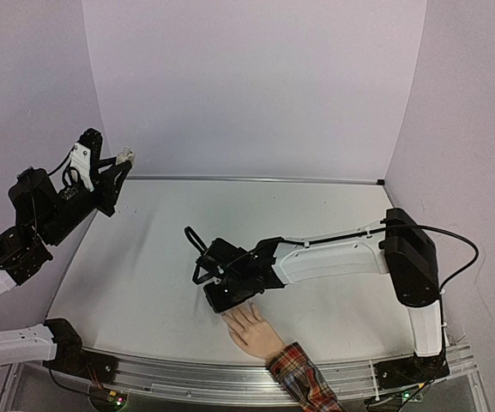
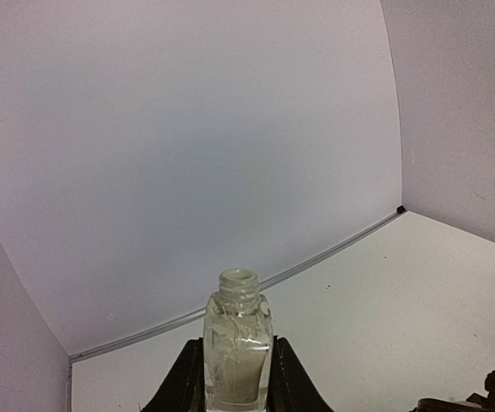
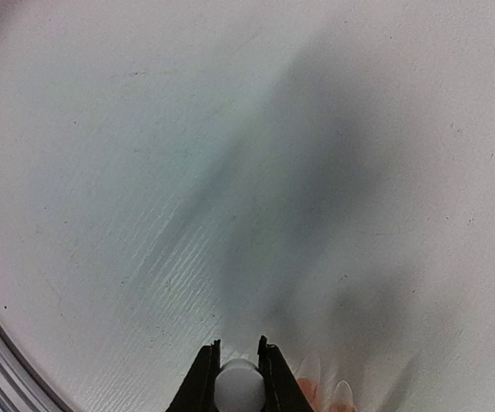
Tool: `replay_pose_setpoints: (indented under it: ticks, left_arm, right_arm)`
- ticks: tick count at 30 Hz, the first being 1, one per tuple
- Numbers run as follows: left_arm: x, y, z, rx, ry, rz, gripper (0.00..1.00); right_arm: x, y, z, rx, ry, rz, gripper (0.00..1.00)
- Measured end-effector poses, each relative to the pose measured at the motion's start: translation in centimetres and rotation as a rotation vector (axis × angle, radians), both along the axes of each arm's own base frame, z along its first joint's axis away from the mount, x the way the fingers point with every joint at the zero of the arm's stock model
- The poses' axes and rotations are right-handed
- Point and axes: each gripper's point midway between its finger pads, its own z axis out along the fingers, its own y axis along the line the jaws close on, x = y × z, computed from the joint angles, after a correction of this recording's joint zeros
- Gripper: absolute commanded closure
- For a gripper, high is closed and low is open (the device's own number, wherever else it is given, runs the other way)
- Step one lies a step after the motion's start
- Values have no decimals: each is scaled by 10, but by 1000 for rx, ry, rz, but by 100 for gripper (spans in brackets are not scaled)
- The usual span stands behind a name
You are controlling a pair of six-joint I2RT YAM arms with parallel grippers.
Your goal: Paint the nails
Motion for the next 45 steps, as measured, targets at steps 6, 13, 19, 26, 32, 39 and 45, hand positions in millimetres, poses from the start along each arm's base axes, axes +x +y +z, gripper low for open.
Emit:
replay_pose_setpoints:
  ticks: [6,13,19,26,32,39,45]
  left_arm:
    - [0,0,-2,5,6,0,100]
    - [0,0,-2,5,6,0,100]
    - [0,0,-2,5,6,0,100]
    - [0,0,-2,5,6,0,100]
    - [0,0,-2,4,6,0,100]
    - [0,0,-2,4,6,0,100]
    - [0,0,-2,4,6,0,100]
  right_arm:
    - [2,2,3,5,-2,-2,100]
    - [7,5,-3,-1,-1,-6,100]
    - [14,11,6,18,-18,-7,100]
    - [10,4,8,12,-21,-6,100]
    - [-2,-5,22,14,-33,6,100]
    - [-6,-3,27,25,-37,16,100]
    - [-8,-1,27,30,-27,21,100]
